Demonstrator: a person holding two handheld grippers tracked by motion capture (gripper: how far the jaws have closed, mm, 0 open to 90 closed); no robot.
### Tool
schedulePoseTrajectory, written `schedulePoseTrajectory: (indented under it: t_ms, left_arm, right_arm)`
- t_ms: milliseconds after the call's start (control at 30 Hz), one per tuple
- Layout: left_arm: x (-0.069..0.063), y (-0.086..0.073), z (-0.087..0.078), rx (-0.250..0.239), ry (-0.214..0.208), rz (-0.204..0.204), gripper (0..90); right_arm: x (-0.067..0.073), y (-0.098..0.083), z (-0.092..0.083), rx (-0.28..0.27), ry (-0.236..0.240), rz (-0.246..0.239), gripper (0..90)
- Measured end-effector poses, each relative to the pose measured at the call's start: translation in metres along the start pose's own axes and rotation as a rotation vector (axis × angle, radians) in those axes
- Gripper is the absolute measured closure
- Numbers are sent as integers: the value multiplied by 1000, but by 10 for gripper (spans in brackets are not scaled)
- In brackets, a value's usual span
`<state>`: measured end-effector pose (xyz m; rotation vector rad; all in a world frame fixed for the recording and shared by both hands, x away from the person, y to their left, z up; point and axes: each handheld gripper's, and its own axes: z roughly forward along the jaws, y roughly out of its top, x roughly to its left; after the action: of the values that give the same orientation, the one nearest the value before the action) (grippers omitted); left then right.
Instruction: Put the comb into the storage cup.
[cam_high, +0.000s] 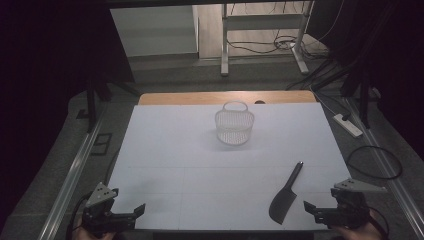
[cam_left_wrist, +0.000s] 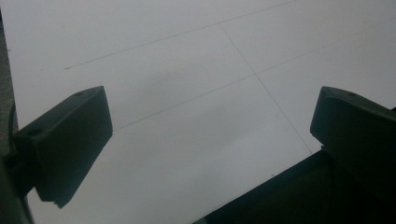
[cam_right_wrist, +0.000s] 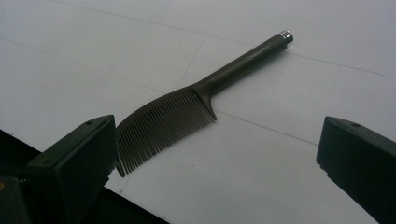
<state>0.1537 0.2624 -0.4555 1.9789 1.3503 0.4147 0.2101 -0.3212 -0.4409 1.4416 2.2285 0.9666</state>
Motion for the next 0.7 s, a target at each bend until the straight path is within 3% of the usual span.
schedulePoseTrajectory:
  t_ms: [167,433,700]
  left_arm:
    - [1,-1,0,0,-5,-8,0]
    - [-2,0,2,26,7,21,0]
    - [-1,0,2,26,0,18,1]
  right_arm:
    - [2,0,1,12,-12,-21,0]
    - [4,1,2,16,-24,-36,0]
    - [3,1,2,17,-9,-31,0]
